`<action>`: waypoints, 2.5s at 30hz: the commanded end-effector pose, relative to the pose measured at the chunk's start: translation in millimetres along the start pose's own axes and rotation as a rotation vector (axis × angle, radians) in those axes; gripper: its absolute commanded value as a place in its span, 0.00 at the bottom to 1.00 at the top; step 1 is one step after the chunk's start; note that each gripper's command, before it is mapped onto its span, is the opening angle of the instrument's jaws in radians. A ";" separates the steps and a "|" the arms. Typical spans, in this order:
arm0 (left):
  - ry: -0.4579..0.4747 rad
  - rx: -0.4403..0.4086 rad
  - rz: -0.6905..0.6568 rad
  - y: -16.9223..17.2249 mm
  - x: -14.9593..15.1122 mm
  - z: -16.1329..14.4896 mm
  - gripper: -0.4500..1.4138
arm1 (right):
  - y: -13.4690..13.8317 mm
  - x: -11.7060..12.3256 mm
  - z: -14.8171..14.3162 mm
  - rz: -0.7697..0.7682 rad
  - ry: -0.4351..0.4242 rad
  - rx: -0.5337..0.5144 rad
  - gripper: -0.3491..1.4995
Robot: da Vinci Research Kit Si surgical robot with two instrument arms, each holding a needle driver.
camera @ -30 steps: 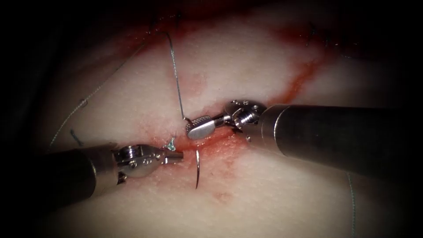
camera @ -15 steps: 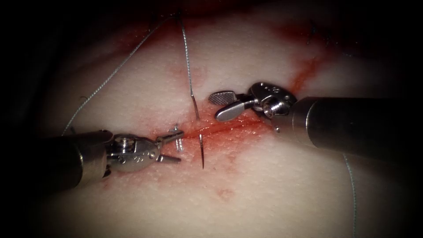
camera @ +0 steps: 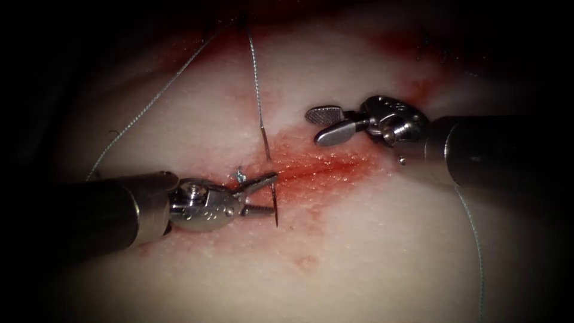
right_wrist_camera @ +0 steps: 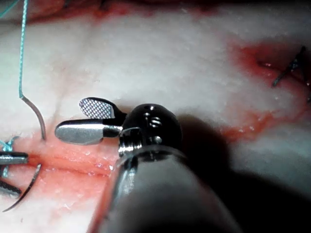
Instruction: Wound Closure
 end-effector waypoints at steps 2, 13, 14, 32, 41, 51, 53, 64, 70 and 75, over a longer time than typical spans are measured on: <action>-0.008 0.006 0.023 0.8 -0.2 1.5 0.41 | 0.4 -0.7 0.9 -0.002 -0.001 0.003 0.76; -0.052 -0.034 0.092 2.5 -1.7 3.1 0.53 | 0.3 -1.2 1.1 -0.005 0.000 0.002 0.74; -0.049 -0.037 0.091 2.3 -1.7 2.8 0.57 | 0.3 -1.2 1.1 -0.006 0.000 0.002 0.74; -0.070 -0.027 0.082 -0.3 -1.2 -1.0 0.63 | 0.1 -1.7 1.5 -0.014 0.002 -0.001 0.73; -0.081 -0.023 0.108 -0.7 -1.7 -1.9 0.54 | 0.1 -1.8 1.5 -0.015 0.002 -0.002 0.73; -0.068 -0.026 0.144 0.8 -1.4 0.1 0.50 | 0.1 -2.0 1.6 -0.016 0.002 -0.002 0.73; -0.060 -0.027 0.149 1.4 -1.3 0.7 0.50 | 0.1 -2.0 1.6 -0.016 0.002 -0.002 0.73; -0.062 -0.041 0.159 2.4 -1.5 2.5 0.59 | 0.0 -2.3 1.7 -0.018 0.003 -0.004 0.73; -0.064 -0.031 0.162 2.3 -1.8 3.2 0.60 | 0.1 -2.6 1.9 -0.021 0.005 -0.006 0.73; -0.053 0.017 0.138 1.8 -2.5 3.1 0.24 | 0.1 -2.6 1.9 -0.022 0.005 -0.006 0.73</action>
